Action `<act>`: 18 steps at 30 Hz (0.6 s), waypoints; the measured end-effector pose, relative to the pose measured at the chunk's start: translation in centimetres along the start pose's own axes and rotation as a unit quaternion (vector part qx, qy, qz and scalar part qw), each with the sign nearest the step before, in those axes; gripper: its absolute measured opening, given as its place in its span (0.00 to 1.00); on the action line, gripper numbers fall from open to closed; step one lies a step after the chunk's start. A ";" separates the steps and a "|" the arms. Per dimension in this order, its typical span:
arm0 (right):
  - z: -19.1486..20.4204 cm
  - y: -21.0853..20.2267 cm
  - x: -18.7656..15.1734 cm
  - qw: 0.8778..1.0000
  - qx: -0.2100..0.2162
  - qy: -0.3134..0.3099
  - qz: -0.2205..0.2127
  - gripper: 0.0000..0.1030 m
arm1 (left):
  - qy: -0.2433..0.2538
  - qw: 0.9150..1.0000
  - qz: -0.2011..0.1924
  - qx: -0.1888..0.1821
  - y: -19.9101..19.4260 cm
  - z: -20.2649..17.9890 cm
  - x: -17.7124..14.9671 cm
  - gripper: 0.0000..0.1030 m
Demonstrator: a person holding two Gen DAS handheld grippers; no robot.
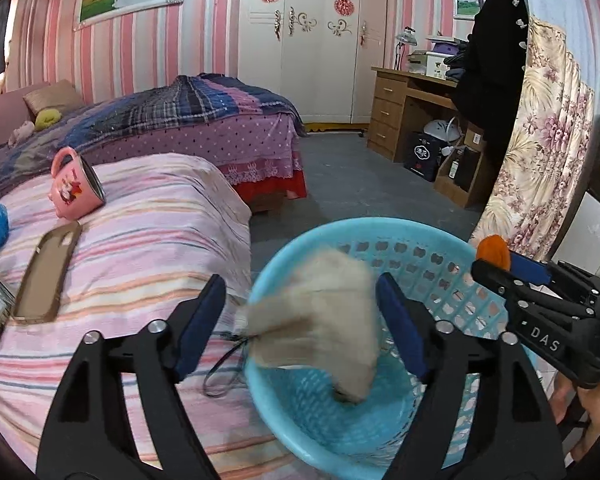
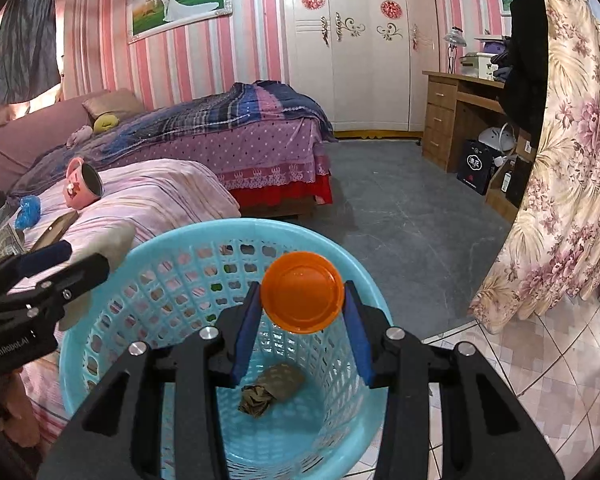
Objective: Collect trash
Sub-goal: 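Open the right gripper to drop the lid while the left releases the pouch into the basket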
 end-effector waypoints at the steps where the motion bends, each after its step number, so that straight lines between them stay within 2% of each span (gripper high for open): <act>1: 0.0 0.0 0.0 1.000 -0.001 -0.001 0.000 0.39 | -0.001 1.000 -0.002 0.003 -0.1 0.4 0.1 0.83; 3: 0.1 0.1 0.0 1.000 0.000 -0.003 0.001 0.40 | -0.005 1.000 -0.004 0.006 -0.4 1.2 0.4 0.89; 12: 1.7 0.4 0.2 1.000 -0.002 -0.021 0.005 0.40 | -0.009 0.999 -0.034 0.022 -2.5 4.1 1.0 0.95; 18: 1.9 0.3 0.3 1.000 -0.006 -0.022 0.006 0.40 | -0.024 1.000 -0.008 0.005 -1.7 5.3 0.5 0.95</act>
Point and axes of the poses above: each gripper's, at about its wrist camera, not at the fingertips, and y roughly the way its jaws point, z to its left, x to its top, the point moved 1 cm from there along y, roughly the way its jaws point, and after that the axes turned 8 degrees about -y, right-handed, at the moved point
